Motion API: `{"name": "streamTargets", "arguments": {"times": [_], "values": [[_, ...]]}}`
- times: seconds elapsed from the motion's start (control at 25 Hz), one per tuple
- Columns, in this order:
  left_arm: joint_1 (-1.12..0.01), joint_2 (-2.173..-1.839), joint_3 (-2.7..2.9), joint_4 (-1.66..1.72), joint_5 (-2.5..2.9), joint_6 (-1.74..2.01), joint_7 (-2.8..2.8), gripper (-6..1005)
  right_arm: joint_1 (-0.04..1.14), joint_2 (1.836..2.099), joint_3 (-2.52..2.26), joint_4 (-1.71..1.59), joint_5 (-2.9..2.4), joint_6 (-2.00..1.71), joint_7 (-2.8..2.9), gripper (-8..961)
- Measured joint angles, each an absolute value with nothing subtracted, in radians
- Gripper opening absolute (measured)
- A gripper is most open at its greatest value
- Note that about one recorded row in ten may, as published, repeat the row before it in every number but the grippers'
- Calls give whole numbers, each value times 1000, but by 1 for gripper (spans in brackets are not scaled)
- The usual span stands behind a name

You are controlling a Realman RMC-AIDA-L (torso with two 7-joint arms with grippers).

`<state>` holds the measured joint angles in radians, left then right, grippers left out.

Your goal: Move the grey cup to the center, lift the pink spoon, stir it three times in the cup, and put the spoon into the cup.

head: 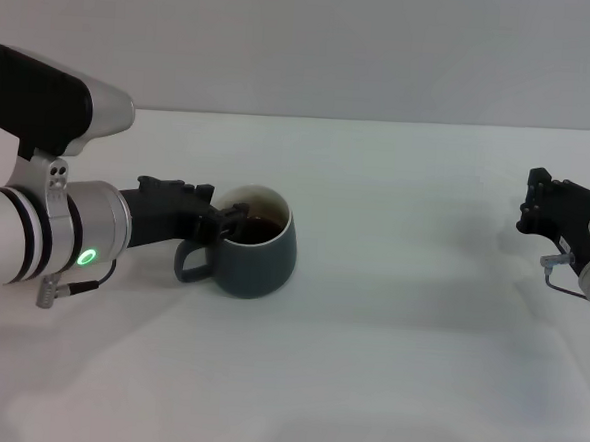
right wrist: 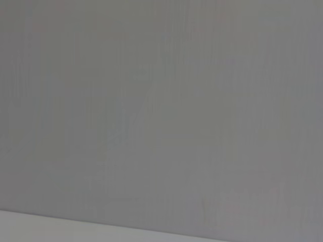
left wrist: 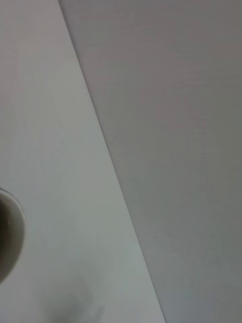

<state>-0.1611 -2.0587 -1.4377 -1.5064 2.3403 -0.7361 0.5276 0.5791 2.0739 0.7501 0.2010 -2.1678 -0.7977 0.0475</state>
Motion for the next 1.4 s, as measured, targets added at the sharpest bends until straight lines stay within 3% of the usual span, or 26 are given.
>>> {"name": "streamTargets", "arguments": {"times": [0.24, 0.6, 0.88, 1.4], "values": [[-140, -2058, -1460, -1549, 2342, -734, 532, 482, 578, 2074, 750, 201, -2169, -798, 48, 0], [-103, -2057, -1504, -1583, 2348, -670, 548, 486, 578, 2074, 752, 202, -2169, -798, 48, 0], [-36, -2057, -1522, -1484, 2292, -269, 560, 486, 578, 2074, 759, 202, -2169, -798, 48, -1], [-49, -2054, -1522, -1275, 2193, 162, 508, 486, 578, 2071, 764, 188, -2161, -798, 48, -1]]}}
